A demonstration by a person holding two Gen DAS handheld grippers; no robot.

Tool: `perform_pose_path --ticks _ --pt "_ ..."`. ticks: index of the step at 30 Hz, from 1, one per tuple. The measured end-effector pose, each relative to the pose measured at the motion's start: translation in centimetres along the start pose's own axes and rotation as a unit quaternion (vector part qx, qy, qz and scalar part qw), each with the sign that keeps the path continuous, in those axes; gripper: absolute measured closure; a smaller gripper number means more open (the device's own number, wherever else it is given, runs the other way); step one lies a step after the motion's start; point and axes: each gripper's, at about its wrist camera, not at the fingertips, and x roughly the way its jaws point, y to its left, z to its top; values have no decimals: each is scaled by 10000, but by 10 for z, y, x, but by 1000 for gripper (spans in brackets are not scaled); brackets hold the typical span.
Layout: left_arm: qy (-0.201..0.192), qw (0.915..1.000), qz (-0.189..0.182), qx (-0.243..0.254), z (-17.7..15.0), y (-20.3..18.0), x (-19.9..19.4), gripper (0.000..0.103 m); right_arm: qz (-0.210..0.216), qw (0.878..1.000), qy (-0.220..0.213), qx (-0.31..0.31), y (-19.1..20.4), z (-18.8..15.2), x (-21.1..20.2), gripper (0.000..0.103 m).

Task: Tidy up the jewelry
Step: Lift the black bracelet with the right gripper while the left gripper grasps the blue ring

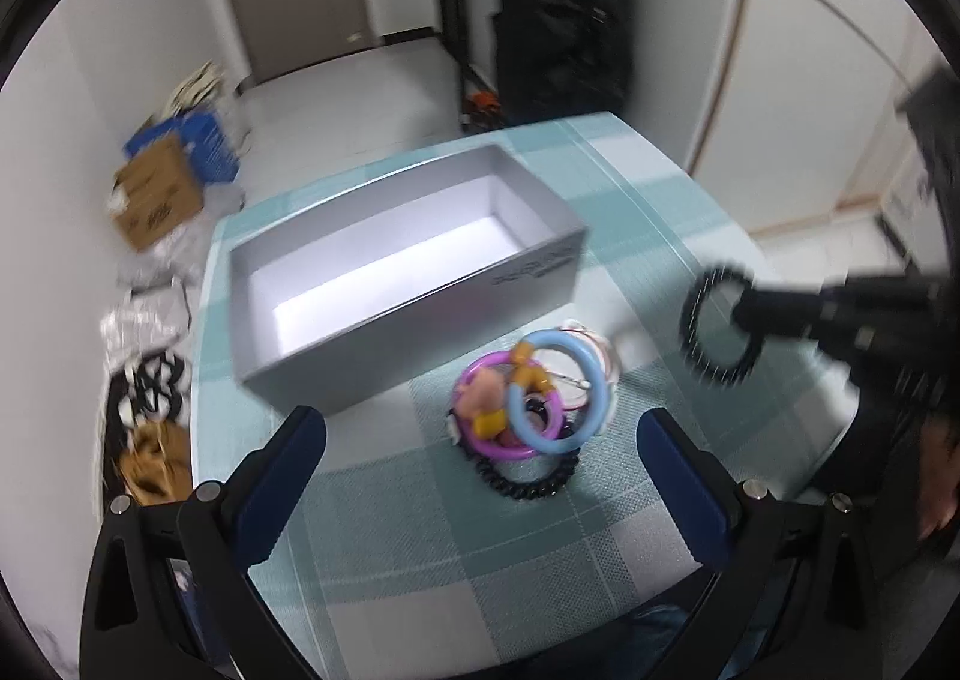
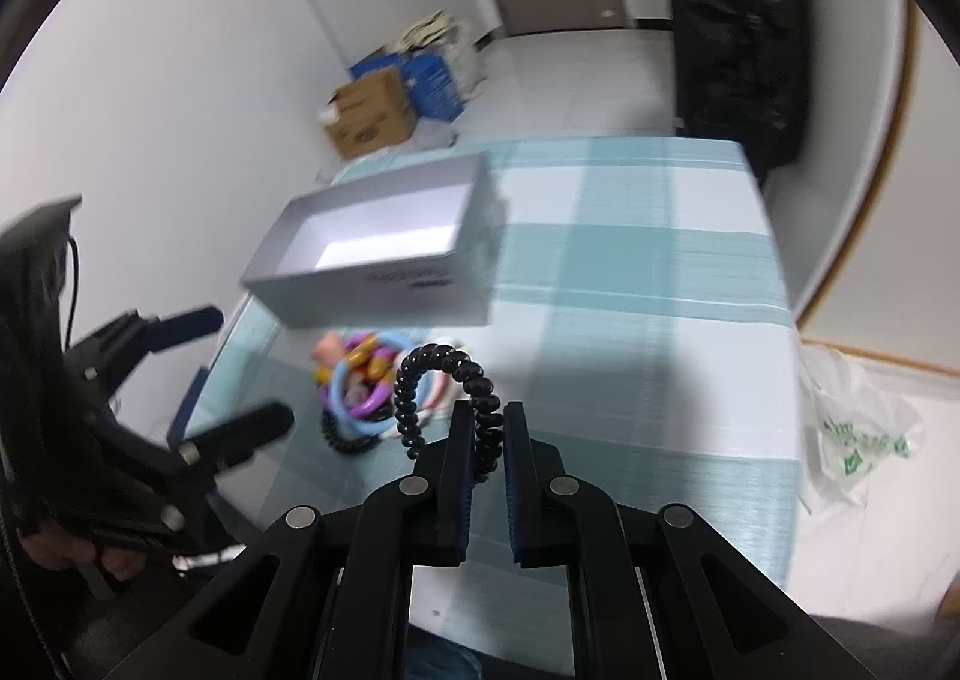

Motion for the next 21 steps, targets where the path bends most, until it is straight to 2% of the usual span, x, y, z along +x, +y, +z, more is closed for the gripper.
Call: perform_pose_path --ticks 5,9,11,12,14,15,17,19,21 --pt "154 9967 10 792 10 -21 9 2 42 9992 -222 336 -18 2 -20 95" --pt "188 9878 162 1537 14 -38 16 2 93 9979 -391 505 -25 4 -34 95" --pt "235 9780 302 2050 12 -47 20 2 127 9970 -471 601 -30 4 -39 95" --pt "251 9694 440 2402 9 -52 22 2 158 9964 -514 660 -32 4 -42 95" --pt "286 9587 534 2778 4 -55 23 2 214 9953 -567 756 -36 4 -46 95" --pt "325 9562 489 2866 1 -54 21 3 236 9950 -577 779 -38 4 -48 95" --pt "430 9498 427 3069 -4 -51 20 13 268 9947 -594 796 -39 5 -50 95" --pt "541 9465 395 3157 -7 -47 20 17 300 9945 -605 796 -39 6 -50 95" --pt "626 9479 266 3114 -8 -37 22 22 324 9945 -626 779 -39 5 -52 95"
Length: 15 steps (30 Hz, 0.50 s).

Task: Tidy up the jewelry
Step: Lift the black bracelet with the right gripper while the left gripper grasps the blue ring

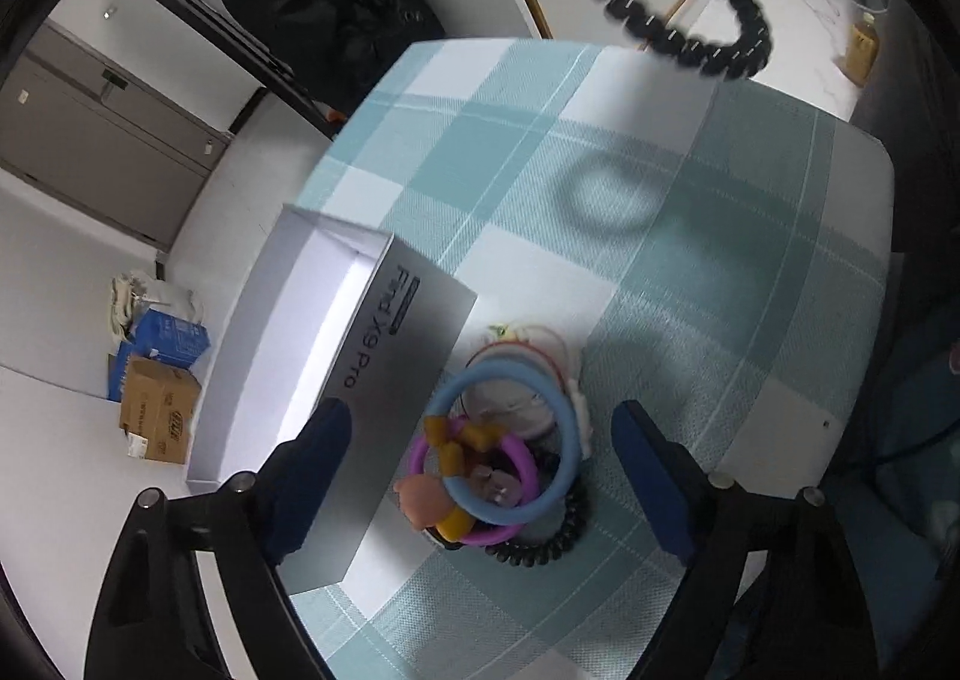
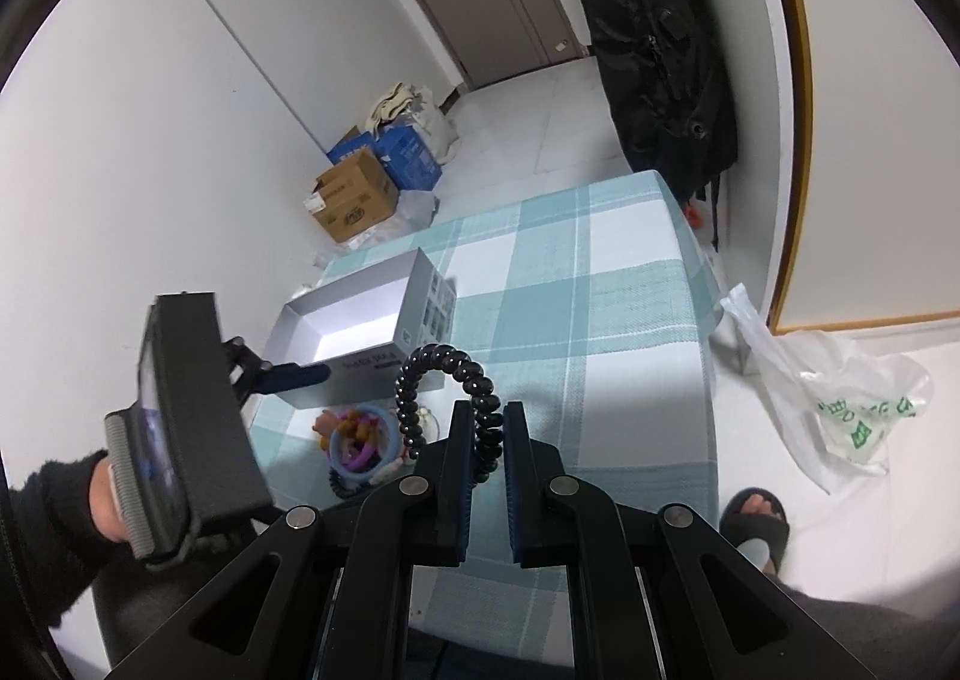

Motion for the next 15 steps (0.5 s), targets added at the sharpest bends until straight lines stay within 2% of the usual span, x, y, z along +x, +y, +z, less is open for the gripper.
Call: perform_pose_path --ticks 1,3,5,11,15 --pt "19 10000 -93 -29 1 3 3 30 19 10000 -2 -3 0 0 0 95" --pt "27 9995 -297 -111 -2 10 5 34 34 10000 -5 -7 1 0 0 95" --pt "20 9988 -471 -150 -4 15 5 47 39 10000 12 -7 1 0 1 95" --pt "18 9980 -622 49 -7 3 -3 47 64 10000 -7 31 0 1 1 95" --pt "-67 9975 -699 -39 1 6 -3 47 61 10000 -7 19 0 1 1 95"
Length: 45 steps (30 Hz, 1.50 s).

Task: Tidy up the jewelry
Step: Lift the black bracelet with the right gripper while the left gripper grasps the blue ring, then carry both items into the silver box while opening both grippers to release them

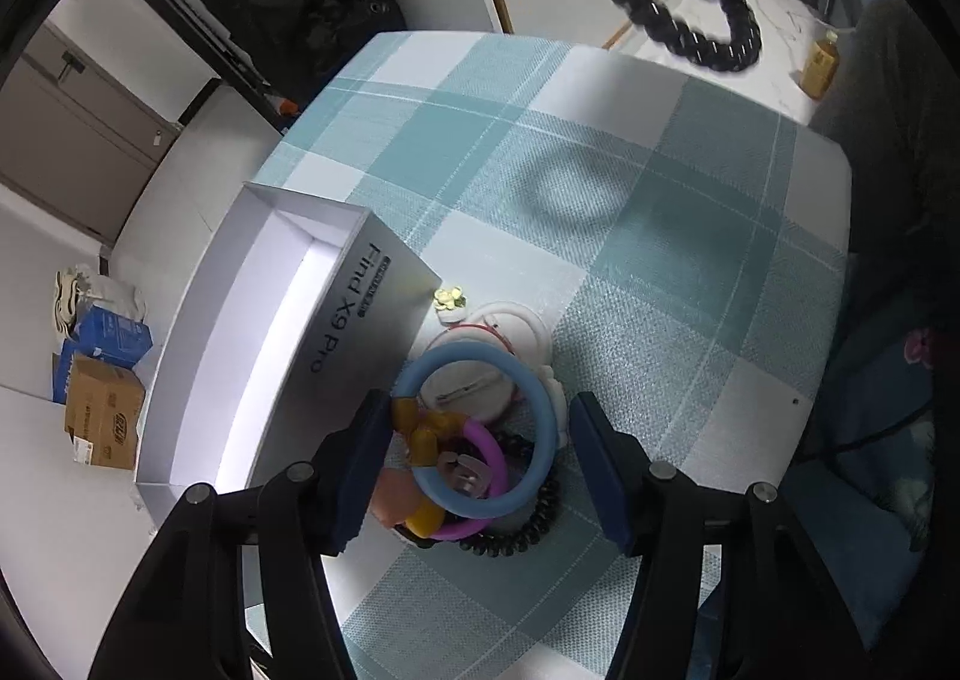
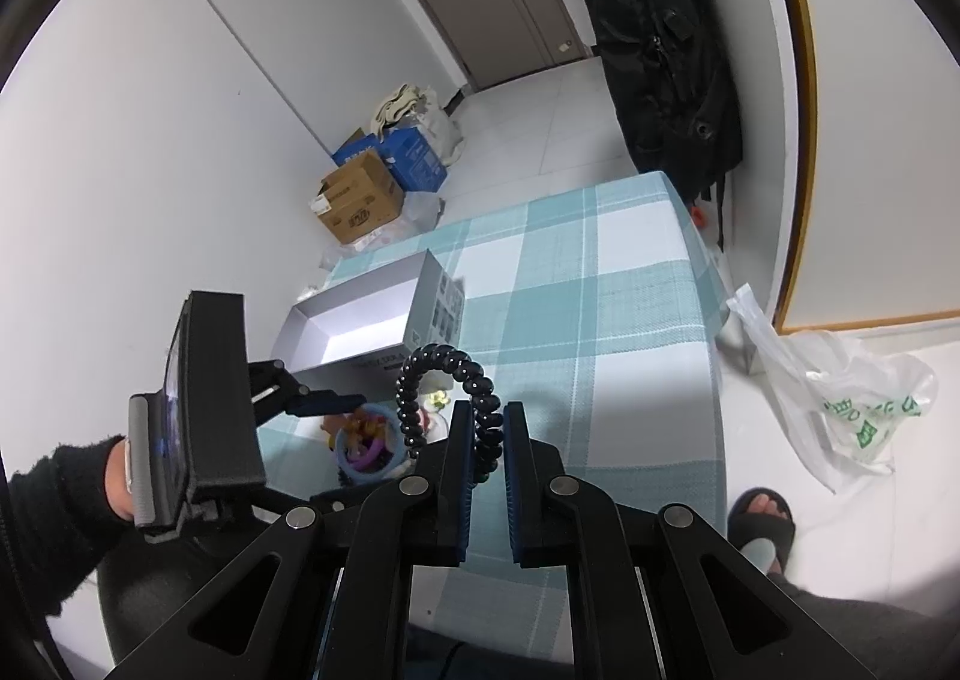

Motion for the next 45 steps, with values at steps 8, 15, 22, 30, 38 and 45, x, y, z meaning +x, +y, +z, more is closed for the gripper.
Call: perform_pose_path --ticks 8,15,22,30,38,45 --pt "-501 9957 -369 -687 10 19 -23 47 18 10000 36 13 1 0 2 95" --pt "-938 9901 -465 -937 15 25 -45 47 107 9999 32 -40 10 -1 7 95" --pt "-1311 9761 -485 -1666 8 54 -55 47 263 9993 123 -244 33 8 27 95" --pt "-1570 9433 -419 -2894 -6 103 -50 47 382 9977 121 -551 63 42 48 95" --pt "-1452 9113 -712 -3786 -13 143 -15 47 380 9949 407 -844 83 78 98 95" --pt "-1299 8995 -948 -4062 -25 161 -5 47 415 9907 775 -1035 90 84 143 95"
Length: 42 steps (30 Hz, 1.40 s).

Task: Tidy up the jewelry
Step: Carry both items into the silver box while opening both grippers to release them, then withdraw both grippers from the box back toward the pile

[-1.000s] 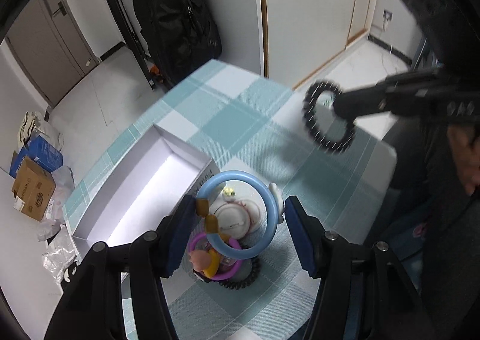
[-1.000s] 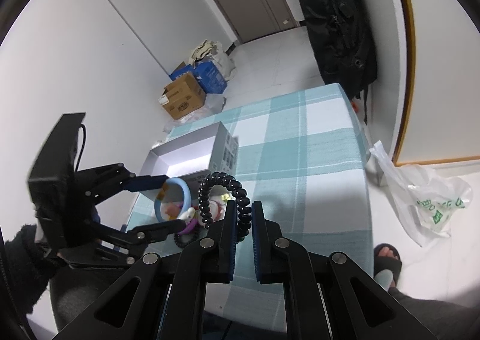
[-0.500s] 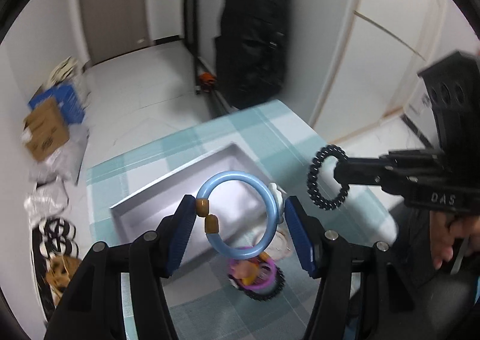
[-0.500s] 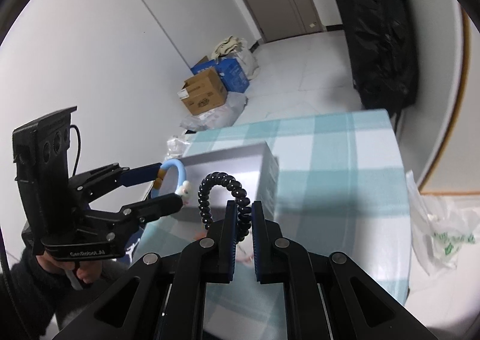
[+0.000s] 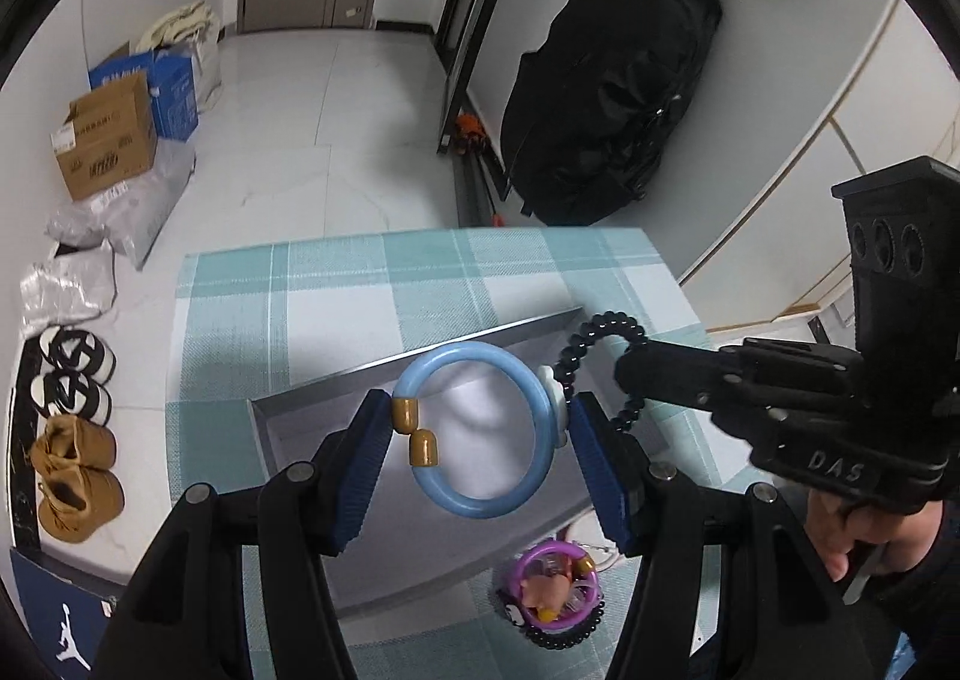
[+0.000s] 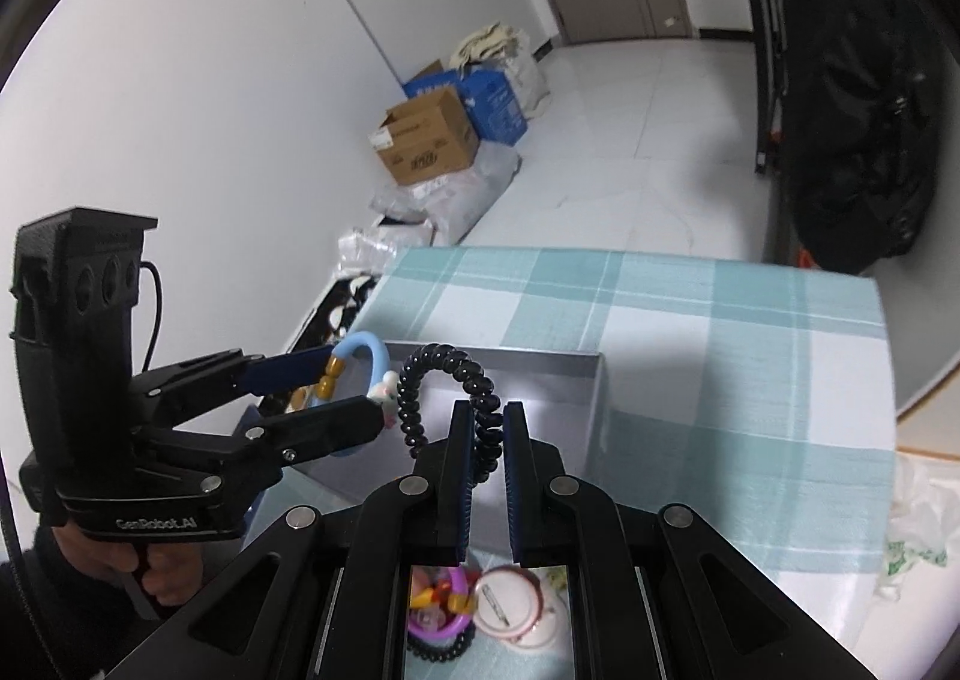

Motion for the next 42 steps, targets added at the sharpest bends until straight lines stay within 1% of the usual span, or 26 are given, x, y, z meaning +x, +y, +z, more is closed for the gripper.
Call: perform_pose_path --ticks 3,7,8,11,12,13,14,15,16,18,22,24,26,29,31,32,36,39,42 --pt "132 9998 -24 -171 -1 8 7 47 -13 9999 90 -45 -2 1 13 95" --pt "383 9980 -155 -476 0 18 17 47 16 9996 277 74 -8 2 27 94" --pt "409 9976 -189 -517 0 18 18 47 28 9994 327 112 -10 2 31 92" --pt "416 9981 -144 -431 1 15 19 46 -25 9994 354 52 -9 3 35 90" --pt "422 9983 -129 -389 2 14 19 44 -60 9994 326 25 -9 3 35 85" --pt "420 9984 -129 -359 3 12 19 40 -73 9995 304 -11 -8 3 34 77" --pt "405 9985 -144 -341 3 11 18 35 -67 9996 275 -42 -8 3 33 73" --pt "394 9985 -154 -334 3 11 18 33 -62 9997 239 -47 -7 3 32 63" --pt "392 9985 -158 -339 2 11 17 29 -47 9998 192 -49 -7 2 30 58" --pt "381 9986 -130 -333 2 11 16 29 -3 9998 167 -65 -7 1 27 56" --pt "219 9990 -137 -378 -1 12 7 29 -14 9999 42 -109 -6 -3 16 54" --pt "83 9991 -127 -388 -3 11 1 28 -45 9999 -78 -75 -7 -7 7 51" --pt "-140 9992 -36 -373 -9 8 -9 28 -75 9997 -220 -44 -7 -10 -2 50" --pt "-383 9986 91 -341 -19 1 -24 28 -149 9988 -472 -23 -7 -18 -20 43" --pt "-504 9982 158 -271 -24 -5 -31 28 -186 9979 -617 -51 -6 -23 -31 36" --pt "-563 9979 211 -223 -28 -9 -35 28 -208 9975 -670 -60 -6 -25 -35 34" --pt "-583 9977 319 -133 -40 -20 -38 27 -259 9958 -868 -134 -4 -38 -52 27" --pt "-573 9971 405 -296 -52 -21 -39 26 -305 9952 -917 -174 -3 -49 -60 24" --pt "-574 9963 481 -415 -63 -23 -40 26 -324 9946 -978 -79 -3 -60 -68 19"
